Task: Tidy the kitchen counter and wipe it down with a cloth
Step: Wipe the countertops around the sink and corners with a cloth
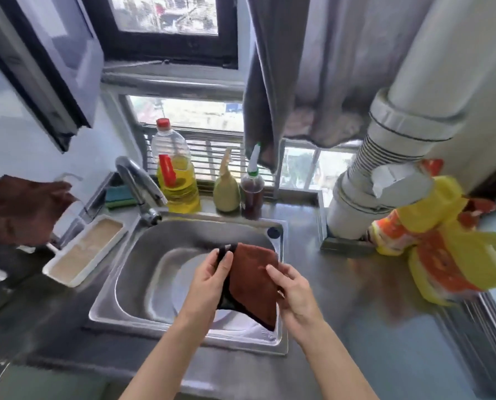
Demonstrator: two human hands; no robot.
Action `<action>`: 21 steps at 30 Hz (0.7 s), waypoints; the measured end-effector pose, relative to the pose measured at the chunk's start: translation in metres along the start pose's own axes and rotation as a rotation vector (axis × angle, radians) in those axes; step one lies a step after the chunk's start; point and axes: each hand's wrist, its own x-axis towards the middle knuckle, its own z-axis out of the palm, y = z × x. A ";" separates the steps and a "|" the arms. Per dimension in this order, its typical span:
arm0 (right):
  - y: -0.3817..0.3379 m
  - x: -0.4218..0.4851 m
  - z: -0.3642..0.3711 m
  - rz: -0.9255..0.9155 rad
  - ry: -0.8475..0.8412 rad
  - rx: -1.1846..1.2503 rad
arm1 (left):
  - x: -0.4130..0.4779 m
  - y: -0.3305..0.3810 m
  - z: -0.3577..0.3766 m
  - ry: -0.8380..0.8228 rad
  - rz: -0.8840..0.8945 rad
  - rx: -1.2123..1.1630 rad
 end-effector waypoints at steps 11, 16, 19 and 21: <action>-0.039 0.069 -0.012 -0.454 0.224 -0.350 | 0.107 -0.011 0.013 -0.062 0.223 0.489; -0.056 0.148 -0.011 -0.472 0.361 -0.417 | 0.178 -0.036 0.040 -0.088 -0.185 0.079; -0.064 0.196 -0.019 -0.396 0.416 -0.424 | 0.221 -0.060 0.050 -0.159 -0.303 -0.008; -0.066 0.227 -0.030 -0.323 0.397 -0.324 | 0.247 -0.072 0.058 -0.100 -0.275 0.011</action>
